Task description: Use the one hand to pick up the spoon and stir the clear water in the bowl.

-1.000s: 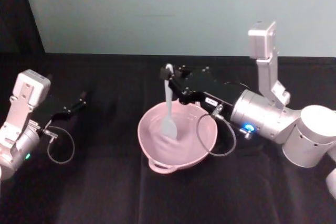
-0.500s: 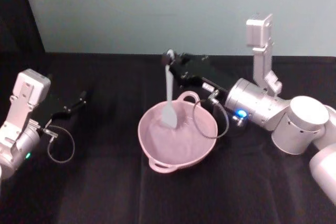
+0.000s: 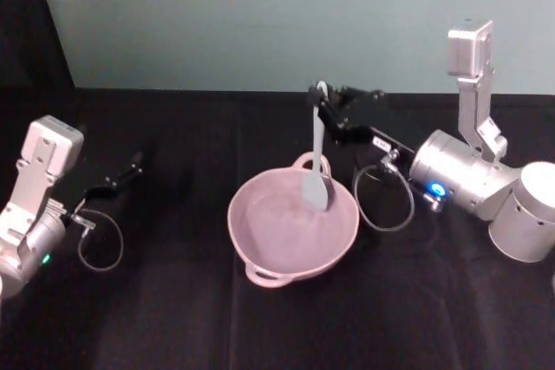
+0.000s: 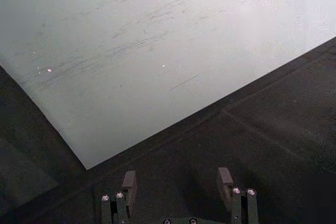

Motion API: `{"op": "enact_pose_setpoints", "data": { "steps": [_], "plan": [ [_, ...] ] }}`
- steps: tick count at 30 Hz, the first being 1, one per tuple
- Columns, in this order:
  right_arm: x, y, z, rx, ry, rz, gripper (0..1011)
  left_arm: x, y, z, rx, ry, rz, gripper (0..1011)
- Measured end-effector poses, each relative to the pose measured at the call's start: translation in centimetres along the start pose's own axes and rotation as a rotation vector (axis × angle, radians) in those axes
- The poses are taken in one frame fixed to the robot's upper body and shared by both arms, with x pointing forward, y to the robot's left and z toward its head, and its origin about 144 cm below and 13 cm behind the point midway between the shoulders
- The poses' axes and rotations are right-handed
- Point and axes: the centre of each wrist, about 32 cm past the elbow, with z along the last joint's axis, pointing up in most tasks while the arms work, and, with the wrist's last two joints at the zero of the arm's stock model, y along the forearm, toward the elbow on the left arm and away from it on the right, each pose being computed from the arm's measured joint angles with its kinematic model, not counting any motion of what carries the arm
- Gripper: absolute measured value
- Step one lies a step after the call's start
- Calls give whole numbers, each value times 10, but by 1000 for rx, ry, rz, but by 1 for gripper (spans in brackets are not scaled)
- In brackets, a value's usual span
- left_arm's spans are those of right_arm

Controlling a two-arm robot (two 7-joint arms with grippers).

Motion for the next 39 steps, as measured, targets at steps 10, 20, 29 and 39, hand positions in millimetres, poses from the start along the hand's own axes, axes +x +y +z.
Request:
{"op": "enact_pose_setpoints", "data": {
  "steps": [10, 20, 29, 39],
  "plan": [
    [-29, -5, 10, -76, -33, 88, 110, 0, 0, 0, 0, 0, 0, 1011],
    [-55, 10, 10, -73, -34, 185, 110, 0, 0, 0, 0, 0, 0, 1011],
    [-49, 24, 3, -32, -9, 177, 109, 0, 0, 0, 0, 0, 0, 1011],
    [-20, 24, -6, 12, 29, 73, 110, 0, 0, 0, 0, 0, 0, 1011]
  ]
}}
